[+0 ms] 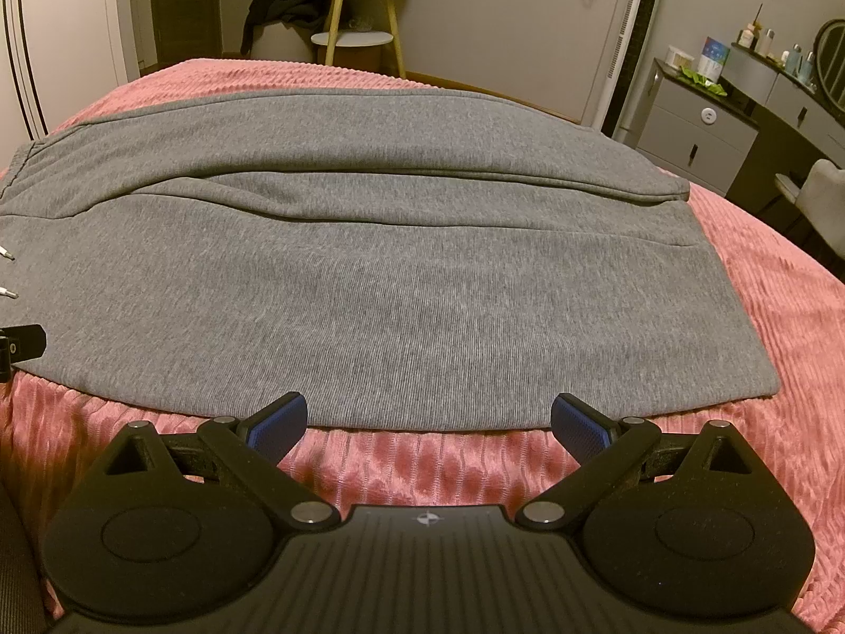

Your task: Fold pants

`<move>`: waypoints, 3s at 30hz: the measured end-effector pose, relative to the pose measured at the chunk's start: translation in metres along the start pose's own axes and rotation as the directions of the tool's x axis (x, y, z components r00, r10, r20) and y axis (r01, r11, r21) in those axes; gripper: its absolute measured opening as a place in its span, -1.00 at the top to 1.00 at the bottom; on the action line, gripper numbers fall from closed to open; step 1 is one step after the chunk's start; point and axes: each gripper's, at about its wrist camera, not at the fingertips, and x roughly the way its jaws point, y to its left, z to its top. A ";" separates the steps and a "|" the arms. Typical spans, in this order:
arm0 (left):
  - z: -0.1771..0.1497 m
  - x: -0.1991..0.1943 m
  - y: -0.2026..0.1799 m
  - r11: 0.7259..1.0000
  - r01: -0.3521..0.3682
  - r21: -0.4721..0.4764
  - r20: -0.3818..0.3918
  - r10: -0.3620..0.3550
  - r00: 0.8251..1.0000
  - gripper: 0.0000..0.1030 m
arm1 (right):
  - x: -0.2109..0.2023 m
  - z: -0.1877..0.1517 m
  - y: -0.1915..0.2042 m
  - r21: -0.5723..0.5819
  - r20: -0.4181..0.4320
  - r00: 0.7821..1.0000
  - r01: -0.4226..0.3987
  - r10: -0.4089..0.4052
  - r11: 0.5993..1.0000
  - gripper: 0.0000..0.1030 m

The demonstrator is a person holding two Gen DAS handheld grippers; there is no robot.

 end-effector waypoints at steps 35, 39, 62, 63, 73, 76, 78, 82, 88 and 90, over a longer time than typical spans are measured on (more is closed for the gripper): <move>0.000 0.000 0.000 1.000 0.000 -0.001 -0.002 0.000 1.000 -1.00 | -0.001 0.002 -0.001 0.009 -0.011 1.000 -0.001 0.001 1.000 -0.92; 0.000 0.001 0.000 1.000 0.000 0.000 -0.004 0.000 1.000 -1.00 | 0.000 0.003 0.000 0.005 -0.016 1.000 0.002 -0.002 1.000 -0.92; 0.023 0.028 0.008 0.996 0.063 -0.068 -0.090 -0.069 0.994 -1.00 | 0.047 0.032 -0.030 0.252 -0.184 0.964 -0.143 0.192 0.957 -0.92; 0.029 0.032 0.010 0.994 0.076 -0.084 -0.097 -0.084 0.992 -1.00 | 0.056 0.035 -0.030 0.264 -0.209 0.958 -0.138 0.196 0.955 -0.92; 0.116 0.083 0.037 0.960 -0.073 -0.270 0.074 0.096 0.993 -1.00 | 0.118 0.034 -0.048 0.413 -0.367 0.901 -0.065 0.231 0.908 -0.93; 0.124 0.114 0.050 0.940 -0.158 -0.301 0.064 0.186 0.981 -1.00 | 0.123 0.051 -0.049 0.357 -0.457 0.850 -0.094 0.261 0.929 -0.93; 0.121 0.132 0.059 0.924 -0.224 -0.309 0.062 0.255 0.965 -1.00 | 0.113 0.082 -0.059 0.380 -0.380 0.870 -0.163 0.314 0.910 -0.92; 0.118 0.155 0.075 0.896 -0.341 -0.285 0.071 0.375 0.924 -1.00 | 0.119 0.173 -0.073 0.402 -0.132 0.950 -0.209 0.282 0.891 -0.92; 0.108 0.176 0.093 0.896 -0.303 -0.326 0.055 0.338 0.939 -1.00 | 0.231 0.278 -0.081 0.537 -0.079 0.992 -0.039 0.097 0.842 -0.29; 0.103 0.178 0.093 0.896 -0.290 -0.337 0.067 0.330 0.942 -1.00 | 0.268 0.295 -0.084 0.613 -0.103 0.994 0.030 0.042 0.789 -0.25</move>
